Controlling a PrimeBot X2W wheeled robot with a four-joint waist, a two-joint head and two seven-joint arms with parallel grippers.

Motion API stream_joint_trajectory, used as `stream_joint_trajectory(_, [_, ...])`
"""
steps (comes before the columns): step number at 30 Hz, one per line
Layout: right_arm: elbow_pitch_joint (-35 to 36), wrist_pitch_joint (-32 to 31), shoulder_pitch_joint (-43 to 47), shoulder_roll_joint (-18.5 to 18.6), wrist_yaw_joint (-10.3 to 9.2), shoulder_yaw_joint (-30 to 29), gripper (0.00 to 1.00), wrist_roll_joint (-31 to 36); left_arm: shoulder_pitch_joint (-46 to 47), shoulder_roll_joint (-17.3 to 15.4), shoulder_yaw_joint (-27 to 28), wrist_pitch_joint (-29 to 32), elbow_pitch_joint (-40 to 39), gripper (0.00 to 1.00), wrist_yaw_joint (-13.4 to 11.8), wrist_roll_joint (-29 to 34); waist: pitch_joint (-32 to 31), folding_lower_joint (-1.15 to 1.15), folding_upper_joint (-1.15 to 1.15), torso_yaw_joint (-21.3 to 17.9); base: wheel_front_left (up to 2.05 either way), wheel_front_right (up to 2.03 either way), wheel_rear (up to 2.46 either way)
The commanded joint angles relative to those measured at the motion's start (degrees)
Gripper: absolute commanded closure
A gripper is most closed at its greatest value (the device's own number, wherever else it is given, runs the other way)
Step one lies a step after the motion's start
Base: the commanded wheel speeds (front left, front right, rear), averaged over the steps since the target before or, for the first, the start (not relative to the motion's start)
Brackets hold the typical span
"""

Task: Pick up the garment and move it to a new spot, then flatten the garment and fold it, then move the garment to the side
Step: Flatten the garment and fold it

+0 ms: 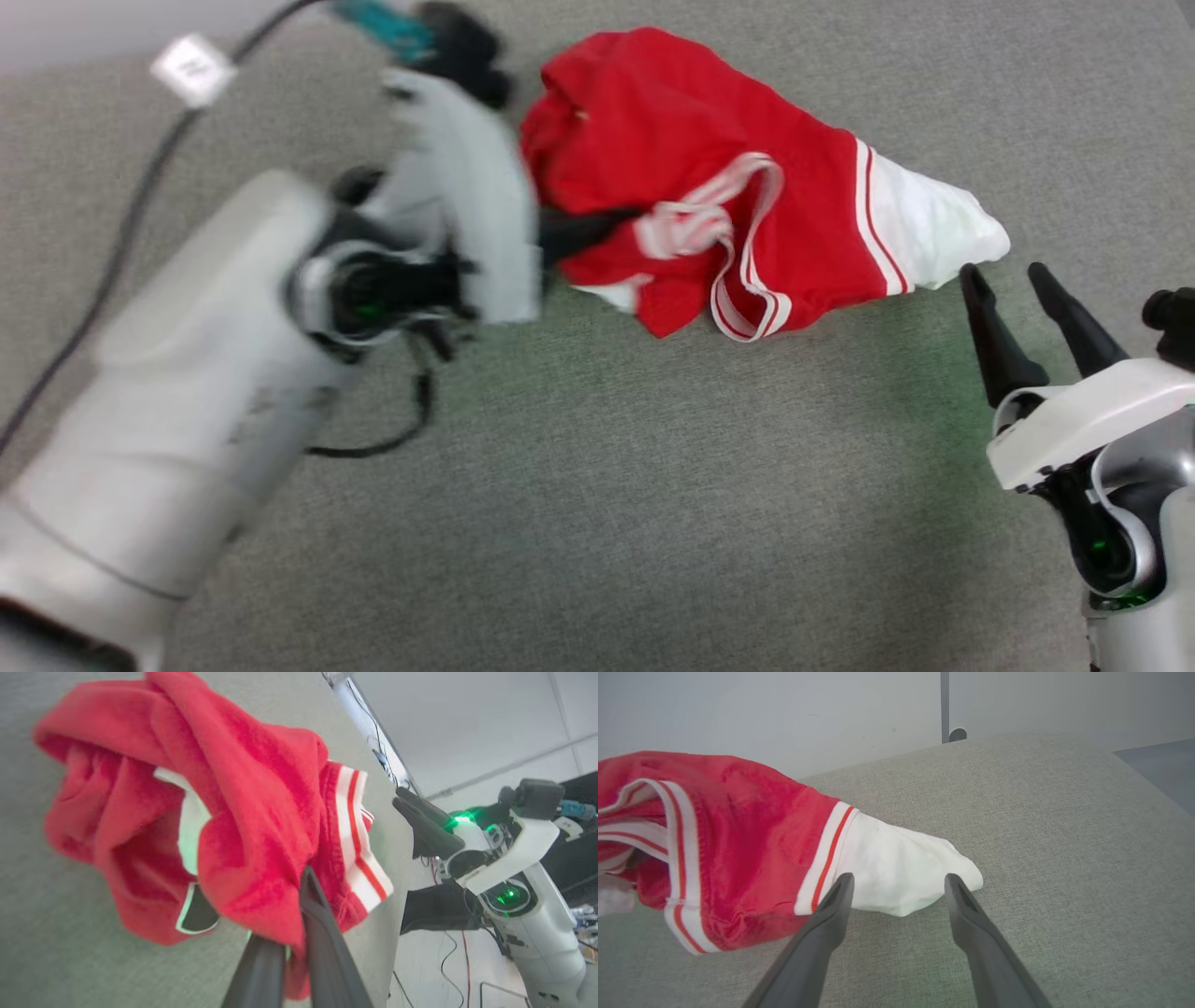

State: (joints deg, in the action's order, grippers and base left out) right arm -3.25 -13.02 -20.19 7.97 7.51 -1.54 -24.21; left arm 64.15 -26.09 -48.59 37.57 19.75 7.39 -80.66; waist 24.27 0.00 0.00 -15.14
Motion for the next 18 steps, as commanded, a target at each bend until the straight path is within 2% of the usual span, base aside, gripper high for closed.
stream_joint_trajectory(1, [-0.1,0.3,0.7,-0.4,-0.04,0.2,0.0,-0.4,0.7,1.0,-0.9,0.1,-0.5,1.0,0.1,1.0,0.1,0.0,0.0,-0.4,0.0,0.0,0.0])
stream_joint_trajectory(6, [-0.6,1.2,-0.7,-1.5,-0.04,2.2,0.0,-1.3,6.2,6.6,-6.3,-1.9,0.7,1.0,0.1,5.9,1.6,0.0,0.0,-2.9,0.0,0.0,0.0])
stream_joint_trajectory(11, [-2.0,3.0,-1.9,-2.5,-0.04,4.5,0.0,-2.1,9.5,11.7,-10.8,-10.8,9.6,1.0,0.1,11.9,3.8,0.0,0.0,-6.5,0.0,0.0,0.0])
stream_joint_trajectory(12, [-2.4,3.3,-2.0,-2.6,-0.04,4.9,0.0,-2.4,9.9,12.4,-11.6,-12.7,11.4,0.71,0.1,12.7,4.2,0.0,0.0,-7.0,0.0,0.0,0.0])
stream_joint_trajectory(13, [-2.8,3.7,-2.2,-2.7,-0.04,5.2,0.0,-2.5,10.3,12.7,-12.5,-14.1,12.9,0.52,0.1,13.3,4.4,0.0,0.0,-7.4,0.0,0.0,0.0])
stream_joint_trajectory(15, [-3.6,4.4,-2.4,-2.9,-0.04,5.6,0.0,-2.7,10.5,13.2,-14.3,-16.0,15.0,0.05,0.1,13.1,4.7,0.0,0.0,-7.7,0.0,0.0,0.0])
stream_joint_trajectory(16, [-3.9,4.7,-2.4,-2.9,-0.04,5.8,0.0,-2.7,10.7,12.8,-15.2,-16.7,15.6,0.0,0.1,12.8,4.6,0.0,0.0,-7.8,0.0,0.0,0.0])
stream_joint_trajectory(18, [-4.7,5.2,-2.2,-2.5,-0.04,5.4,0.0,-2.8,11.1,12.3,-16.6,-17.2,15.4,0.0,0.1,11.4,4.2,0.0,0.0,-7.2,0.0,0.0,0.0])
